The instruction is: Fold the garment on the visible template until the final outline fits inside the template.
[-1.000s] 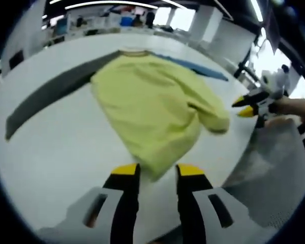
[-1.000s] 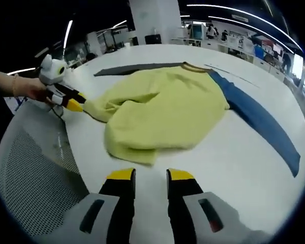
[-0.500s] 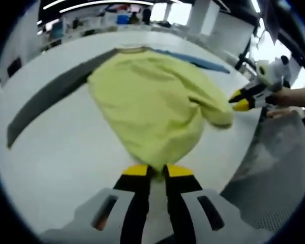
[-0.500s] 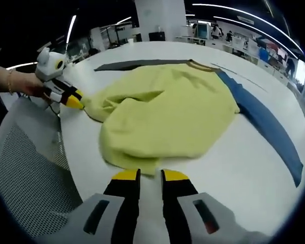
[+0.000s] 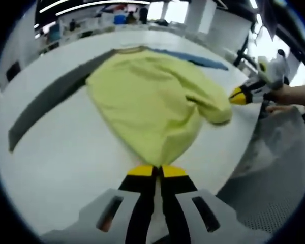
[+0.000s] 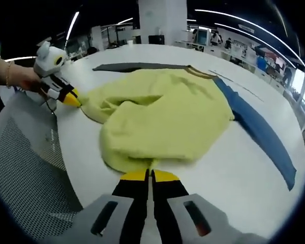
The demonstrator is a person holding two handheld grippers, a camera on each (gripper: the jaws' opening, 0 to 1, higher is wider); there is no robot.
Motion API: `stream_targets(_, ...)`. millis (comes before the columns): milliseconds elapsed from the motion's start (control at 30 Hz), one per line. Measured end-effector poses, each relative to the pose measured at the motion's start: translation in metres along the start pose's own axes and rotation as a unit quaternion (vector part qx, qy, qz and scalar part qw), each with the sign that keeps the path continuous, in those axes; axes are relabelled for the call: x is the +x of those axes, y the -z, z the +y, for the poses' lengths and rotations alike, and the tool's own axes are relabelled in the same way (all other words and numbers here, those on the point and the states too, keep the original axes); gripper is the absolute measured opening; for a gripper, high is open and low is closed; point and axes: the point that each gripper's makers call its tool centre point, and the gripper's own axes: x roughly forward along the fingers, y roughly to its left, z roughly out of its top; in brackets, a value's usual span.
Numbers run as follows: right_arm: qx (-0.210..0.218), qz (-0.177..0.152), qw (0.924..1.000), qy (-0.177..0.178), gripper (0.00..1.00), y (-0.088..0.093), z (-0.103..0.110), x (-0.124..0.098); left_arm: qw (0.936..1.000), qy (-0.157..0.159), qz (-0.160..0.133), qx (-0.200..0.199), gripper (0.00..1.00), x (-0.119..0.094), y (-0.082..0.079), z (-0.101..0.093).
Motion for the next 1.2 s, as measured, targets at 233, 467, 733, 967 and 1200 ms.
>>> stream_targets(233, 0.012, -0.004, 0.9997, 0.022, 0.03, 0.007, -0.004, -0.026, 0.9998, -0.005, -0.013, -0.01, 0.0, -0.015, 0.0, 0.003)
stream_targets(467, 0.024, -0.013, 0.9985, 0.048, 0.03, 0.01, -0.014, -0.054, 0.9996, -0.009, -0.022, -0.017, 0.0, -0.026, -0.003, 0.006)
stream_targets(733, 0.036, -0.019, 0.997, 0.066, 0.03, 0.012, -0.031, -0.074, 0.9995, -0.012, -0.026, -0.016, 0.0, -0.037, -0.01, 0.01)
stream_targets(967, 0.043, -0.012, 0.9964, 0.072, 0.03, 0.02, -0.035, -0.081, 0.9997, -0.009, -0.014, -0.015, 0.0, -0.04, -0.001, 0.011)
stream_targets(1200, 0.044, -0.004, 0.9969, 0.065, 0.03, 0.026, -0.026, -0.082, 0.9997, -0.002, -0.004, -0.026, 0.0, -0.044, 0.01, 0.009)
